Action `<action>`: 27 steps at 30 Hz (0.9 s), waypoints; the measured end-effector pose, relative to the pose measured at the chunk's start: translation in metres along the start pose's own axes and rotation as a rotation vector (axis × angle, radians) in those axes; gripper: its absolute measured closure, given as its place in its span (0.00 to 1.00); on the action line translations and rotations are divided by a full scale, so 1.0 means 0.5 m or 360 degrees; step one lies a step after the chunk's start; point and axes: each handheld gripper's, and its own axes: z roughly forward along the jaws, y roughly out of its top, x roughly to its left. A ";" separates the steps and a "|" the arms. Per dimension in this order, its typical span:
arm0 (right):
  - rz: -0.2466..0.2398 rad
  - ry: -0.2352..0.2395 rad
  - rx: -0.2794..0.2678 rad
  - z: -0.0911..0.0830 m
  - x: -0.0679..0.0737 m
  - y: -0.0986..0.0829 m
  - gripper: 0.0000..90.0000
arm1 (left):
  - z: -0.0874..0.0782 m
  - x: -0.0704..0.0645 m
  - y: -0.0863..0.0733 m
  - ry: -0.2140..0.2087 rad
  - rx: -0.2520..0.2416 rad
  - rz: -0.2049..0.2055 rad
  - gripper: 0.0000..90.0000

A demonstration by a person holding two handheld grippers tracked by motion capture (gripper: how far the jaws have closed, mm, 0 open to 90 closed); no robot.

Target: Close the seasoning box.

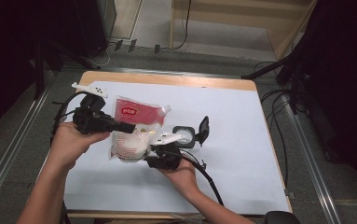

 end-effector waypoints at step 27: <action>-0.0293 0.0151 0.0006 -0.013 0.085 0.015 0.59 | 0.091 -0.026 0.016 0.0140 0.0024 0.0137 0.93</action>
